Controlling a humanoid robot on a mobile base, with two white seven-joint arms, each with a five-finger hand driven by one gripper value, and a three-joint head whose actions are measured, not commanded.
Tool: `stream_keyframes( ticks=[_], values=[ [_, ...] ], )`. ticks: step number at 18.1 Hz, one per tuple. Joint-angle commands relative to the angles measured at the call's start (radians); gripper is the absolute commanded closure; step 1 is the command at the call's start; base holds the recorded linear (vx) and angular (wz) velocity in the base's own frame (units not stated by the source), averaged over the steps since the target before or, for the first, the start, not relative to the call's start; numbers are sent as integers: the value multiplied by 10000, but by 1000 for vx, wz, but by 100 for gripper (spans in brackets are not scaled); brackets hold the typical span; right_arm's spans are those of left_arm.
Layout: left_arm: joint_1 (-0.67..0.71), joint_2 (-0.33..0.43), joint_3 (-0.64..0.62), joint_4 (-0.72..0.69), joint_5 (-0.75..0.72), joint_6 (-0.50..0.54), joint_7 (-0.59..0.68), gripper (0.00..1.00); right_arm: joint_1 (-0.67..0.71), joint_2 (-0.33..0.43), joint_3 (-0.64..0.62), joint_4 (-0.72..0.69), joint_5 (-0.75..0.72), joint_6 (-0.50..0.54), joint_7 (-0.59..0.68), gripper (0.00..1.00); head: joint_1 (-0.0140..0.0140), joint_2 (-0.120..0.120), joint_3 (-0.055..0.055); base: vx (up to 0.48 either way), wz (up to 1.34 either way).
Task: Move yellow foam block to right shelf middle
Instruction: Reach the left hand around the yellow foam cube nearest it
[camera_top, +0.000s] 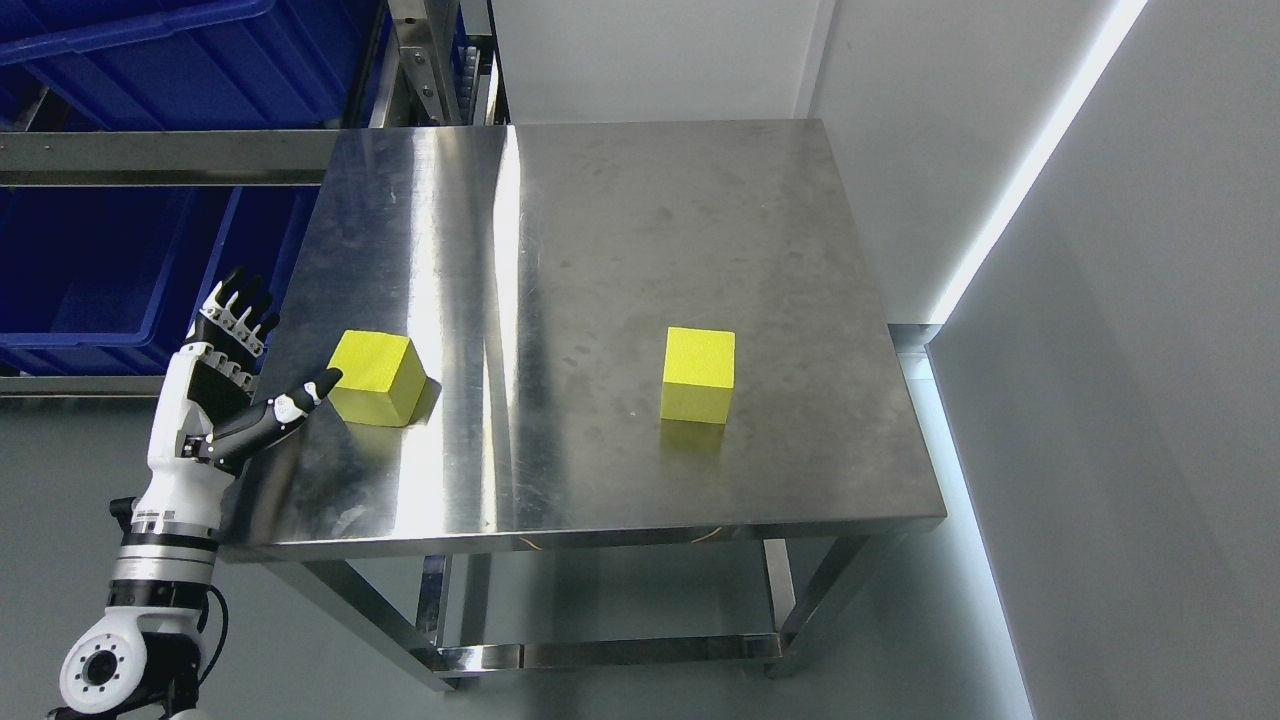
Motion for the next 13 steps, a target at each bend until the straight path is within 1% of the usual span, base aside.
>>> stream_keyframes(
  ticks=[1,3,4,6,9,11,13],
  values=[
    [182,83,47,-9,7,-92,-6,0,0,-175,-61,-175,31,-1,-5,0,0,0,0,10,-75],
    [182,175,17,6,7,-16,-249,0,0,-175,-61,-175,16,-1,-5,0,0,0,0,11,-54],
    [167,312,-44,6,7,30,-798,0,0,-175,-61,-175,31,-1,-5,0,0,0,0,11,-32],
    [-16,314,-90,37,7,214,-1689,0,0,-175,-61,-175,31,-1,-5,0,0,0,0,14,0],
    [-385,237,-275,68,7,963,-1801,0,0,-175,-61,-175,31,-1,-5,0,0,0,0,0,0],
    [-569,129,-259,114,-8,1074,-1709,0,0,-175,-61,-175,16,-1,-5,0,0,0,0,0,0],
    [-661,205,-244,144,-24,1104,-1709,0,0,-175,-61,-175,31,-1,-5,0,0,0,0,0,0]
  ],
)
